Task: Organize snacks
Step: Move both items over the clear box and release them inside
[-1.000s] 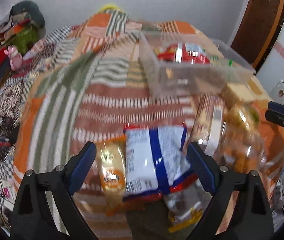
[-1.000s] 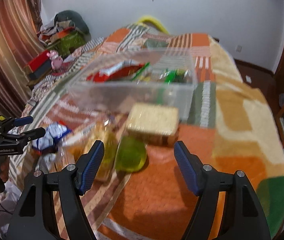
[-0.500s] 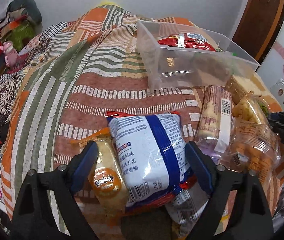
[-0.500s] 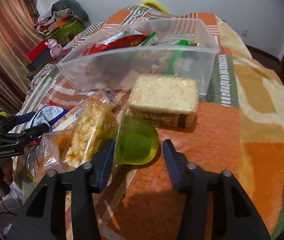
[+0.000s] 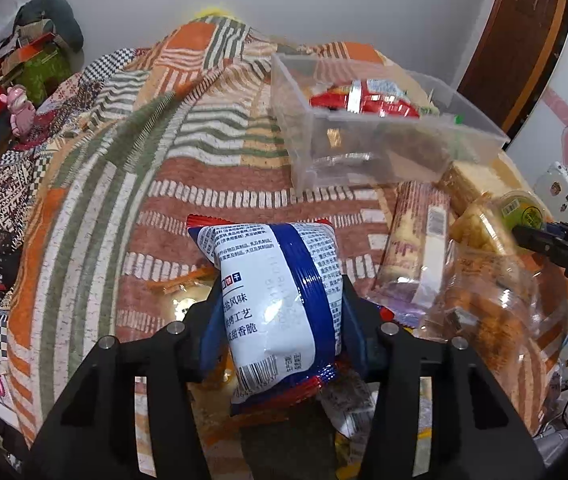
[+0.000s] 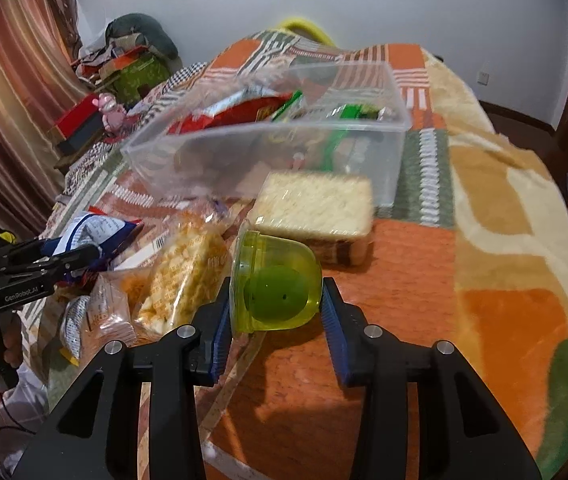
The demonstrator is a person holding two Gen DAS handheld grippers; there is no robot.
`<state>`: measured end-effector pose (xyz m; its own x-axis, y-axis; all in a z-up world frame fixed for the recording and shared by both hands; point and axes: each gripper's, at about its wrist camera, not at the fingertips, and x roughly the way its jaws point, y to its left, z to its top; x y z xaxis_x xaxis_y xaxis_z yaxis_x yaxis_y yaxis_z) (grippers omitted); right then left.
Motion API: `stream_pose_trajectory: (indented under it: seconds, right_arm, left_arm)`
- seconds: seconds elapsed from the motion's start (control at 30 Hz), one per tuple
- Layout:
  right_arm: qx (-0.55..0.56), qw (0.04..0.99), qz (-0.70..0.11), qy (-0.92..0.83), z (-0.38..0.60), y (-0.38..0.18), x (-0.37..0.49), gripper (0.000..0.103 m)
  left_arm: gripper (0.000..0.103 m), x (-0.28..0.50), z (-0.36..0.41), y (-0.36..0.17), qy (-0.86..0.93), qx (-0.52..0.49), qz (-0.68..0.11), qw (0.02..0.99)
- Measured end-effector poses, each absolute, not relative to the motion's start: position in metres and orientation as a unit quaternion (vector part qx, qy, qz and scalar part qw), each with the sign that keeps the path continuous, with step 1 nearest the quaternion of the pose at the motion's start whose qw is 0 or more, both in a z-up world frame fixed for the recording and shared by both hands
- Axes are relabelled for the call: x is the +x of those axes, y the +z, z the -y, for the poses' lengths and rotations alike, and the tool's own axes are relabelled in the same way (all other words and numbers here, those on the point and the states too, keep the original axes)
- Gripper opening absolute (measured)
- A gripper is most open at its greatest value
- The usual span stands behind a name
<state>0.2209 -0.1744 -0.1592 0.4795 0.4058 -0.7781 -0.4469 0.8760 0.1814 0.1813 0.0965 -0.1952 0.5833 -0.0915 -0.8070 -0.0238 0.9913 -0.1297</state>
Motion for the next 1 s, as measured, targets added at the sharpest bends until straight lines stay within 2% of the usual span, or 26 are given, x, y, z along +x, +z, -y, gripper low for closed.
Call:
stream_pose_trajectory:
  seconds: [0.53, 1.0]
  right_arm:
    - [-0.015, 0.898, -0.364, 0.247, 0.173, -0.1, 0.244, 0.037]
    - [-0.036, 0.893, -0.367, 0.257, 0.132, -0.111, 0.298, 0.037]
  left_arm:
    - [0.051, 0.214, -0.081, -0.109, -0.033, -0.06, -0.361, 0.93]
    - [0.051, 0.292, -0.052, -0.111, -0.054, -0.058, -0.356, 0.931]
